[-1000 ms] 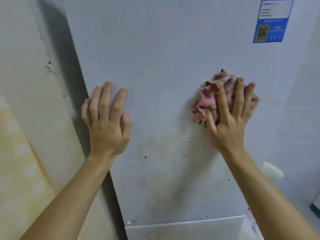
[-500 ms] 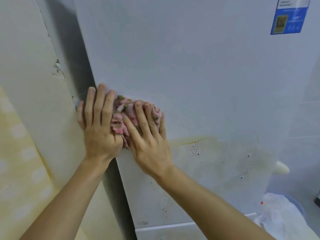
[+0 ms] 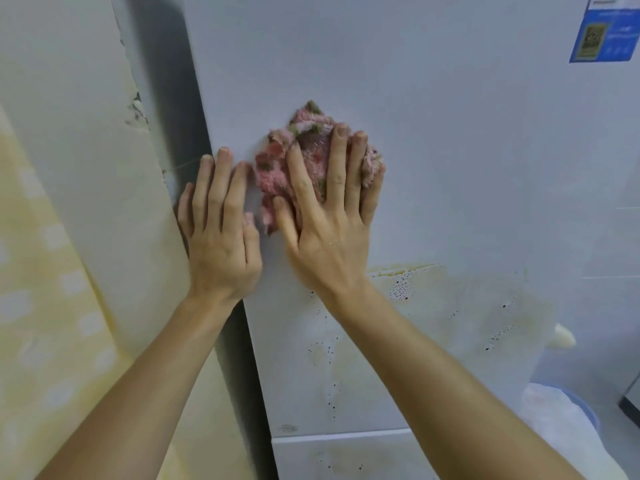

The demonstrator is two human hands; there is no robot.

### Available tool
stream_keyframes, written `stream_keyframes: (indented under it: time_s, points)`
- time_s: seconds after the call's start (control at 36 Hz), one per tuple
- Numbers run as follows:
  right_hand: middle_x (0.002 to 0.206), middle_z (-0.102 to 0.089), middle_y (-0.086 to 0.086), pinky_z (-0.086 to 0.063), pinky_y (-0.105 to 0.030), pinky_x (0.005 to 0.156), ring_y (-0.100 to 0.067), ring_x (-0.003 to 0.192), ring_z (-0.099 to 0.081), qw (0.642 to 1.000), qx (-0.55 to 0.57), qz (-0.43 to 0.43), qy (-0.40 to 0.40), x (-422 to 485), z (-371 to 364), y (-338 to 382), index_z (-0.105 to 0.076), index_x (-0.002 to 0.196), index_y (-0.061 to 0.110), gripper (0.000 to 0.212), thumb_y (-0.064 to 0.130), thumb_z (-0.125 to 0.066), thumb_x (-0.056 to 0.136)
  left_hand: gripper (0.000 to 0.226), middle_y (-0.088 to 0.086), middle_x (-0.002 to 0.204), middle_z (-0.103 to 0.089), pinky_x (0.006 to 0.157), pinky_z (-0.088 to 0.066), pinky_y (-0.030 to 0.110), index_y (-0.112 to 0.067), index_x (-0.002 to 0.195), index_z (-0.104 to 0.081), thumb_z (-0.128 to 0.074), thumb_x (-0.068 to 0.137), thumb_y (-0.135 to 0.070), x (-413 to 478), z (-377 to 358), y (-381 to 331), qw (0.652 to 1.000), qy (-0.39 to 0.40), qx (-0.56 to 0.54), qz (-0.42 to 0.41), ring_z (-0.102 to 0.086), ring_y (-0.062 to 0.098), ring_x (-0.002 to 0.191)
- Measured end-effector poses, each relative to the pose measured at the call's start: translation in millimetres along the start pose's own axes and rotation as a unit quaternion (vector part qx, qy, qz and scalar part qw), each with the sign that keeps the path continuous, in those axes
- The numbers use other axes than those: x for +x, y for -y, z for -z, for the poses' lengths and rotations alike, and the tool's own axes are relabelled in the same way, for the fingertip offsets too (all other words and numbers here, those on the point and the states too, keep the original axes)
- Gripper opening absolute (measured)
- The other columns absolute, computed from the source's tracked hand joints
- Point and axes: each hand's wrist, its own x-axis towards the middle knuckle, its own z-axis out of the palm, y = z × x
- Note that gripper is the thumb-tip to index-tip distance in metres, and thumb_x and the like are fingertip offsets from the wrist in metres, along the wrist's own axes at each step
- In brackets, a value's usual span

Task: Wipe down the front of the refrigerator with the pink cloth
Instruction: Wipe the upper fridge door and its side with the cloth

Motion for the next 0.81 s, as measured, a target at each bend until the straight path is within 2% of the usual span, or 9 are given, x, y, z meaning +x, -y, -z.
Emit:
stream_keyframes:
  time_s: [0.08,0.14,0.22,0.33,0.47,0.58,0.64,0.75,0.81]
  points:
    - [0.167,-0.024,-0.015,-0.017,-0.052,0.129,-0.029,0.159,-0.023,0.999,-0.001,0.043,-0.008,-15.4,-6.5,-2.3,-0.047,0.157,0.024,0.049,0.04,-0.047,0.11,0.057,0.018,0.168,-0.031,0.128,-0.021,0.055,-0.004,0.16,-0.033,-0.039,0.104,-0.011,0.3,3.0,3.6,1.0,0.023,-0.01,0.0,-0.023,0.033,0.159]
    - [0.168,-0.019,-0.01,-0.01,-0.048,0.13,-0.027,0.16,-0.02,0.997,0.026,0.073,0.022,-42.0,-8.5,-2.9,-0.043,0.159,0.021,0.052,0.034,-0.051,0.109,0.058,0.019,0.169,-0.03,0.13,-0.016,0.051,-0.004,0.16,-0.035,-0.04,0.103,-0.012,-1.2,4.2,4.5,0.999,0.03,-0.014,0.005,-0.023,0.034,0.159]
    - [0.172,-0.014,-0.007,-0.007,-0.046,0.131,-0.022,0.162,-0.012,0.99,0.04,0.113,0.075,-104.5,-13.1,-4.3,-0.039,0.16,0.018,0.064,0.024,-0.065,0.101,0.056,0.018,0.17,-0.024,0.13,-0.013,0.052,-0.003,0.161,-0.031,-0.037,0.108,-0.021,-8.5,5.3,4.1,0.999,0.039,-0.019,0.009,-0.021,0.033,0.16]
    - [0.176,-0.003,-0.003,-0.008,-0.047,0.131,-0.021,0.16,-0.021,0.976,0.029,0.163,0.141,-164.3,-16.9,-12.4,-0.037,0.16,0.02,0.072,0.023,-0.07,0.096,0.056,0.006,0.173,-0.015,0.131,-0.008,0.052,-0.008,0.164,-0.023,-0.029,0.111,-0.023,-26.9,6.1,6.9,0.999,0.048,0.011,0.012,-0.014,0.026,0.162]
    - [0.176,0.005,-0.005,-0.004,-0.048,0.131,-0.022,0.163,-0.002,0.977,0.012,0.163,0.134,-147.6,-11.8,-11.5,-0.032,0.162,0.022,0.074,0.027,-0.069,0.099,0.057,0.021,0.171,-0.023,0.13,-0.002,0.056,-0.02,0.166,-0.02,-0.03,0.113,-0.036,-43.7,14.7,27.8,0.996,0.066,0.054,0.018,-0.016,0.042,0.159]
    - [0.171,-0.011,-0.012,-0.008,-0.054,0.13,-0.029,0.161,-0.01,0.989,0.026,0.108,0.1,-89.3,-9.6,8.0,-0.041,0.16,0.029,0.053,0.037,-0.053,0.109,0.062,0.026,0.17,-0.02,0.128,0.001,0.061,-0.024,0.167,-0.017,-0.034,0.112,-0.046,-57.4,21.0,45.9,0.992,0.076,0.085,0.044,-0.012,0.052,0.156]
    - [0.168,-0.013,-0.013,-0.009,-0.055,0.13,-0.03,0.159,-0.009,0.993,0.017,0.088,0.081,-63.4,-11.5,20.8,-0.041,0.16,0.031,0.05,0.043,-0.045,0.111,0.065,0.026,0.17,-0.018,0.128,-0.001,0.063,-0.027,0.168,-0.009,-0.034,0.111,-0.048,-64.4,23.0,54.1,0.99,0.082,0.095,0.057,-0.01,0.053,0.156]
    - [0.167,-0.016,-0.011,-0.016,-0.056,0.128,-0.031,0.158,-0.017,0.994,-0.004,0.097,0.051,-64.5,-19.3,27.0,-0.042,0.159,0.032,0.049,0.043,-0.043,0.112,0.069,0.028,0.168,-0.019,0.128,-0.002,0.062,-0.027,0.168,-0.002,-0.038,0.112,-0.042,-73.0,21.6,63.2,0.993,0.076,0.085,0.042,-0.011,0.053,0.155]
    - [0.168,-0.016,-0.009,-0.01,-0.054,0.13,-0.029,0.159,-0.017,0.992,0.003,0.112,0.057,-83.2,-24.0,25.1,-0.041,0.16,0.03,0.05,0.042,-0.046,0.111,0.068,0.03,0.167,-0.022,0.129,-0.001,0.06,-0.022,0.168,-0.007,-0.04,0.112,-0.04,-72.6,20.8,62.4,0.994,0.067,0.071,0.05,-0.013,0.054,0.155]
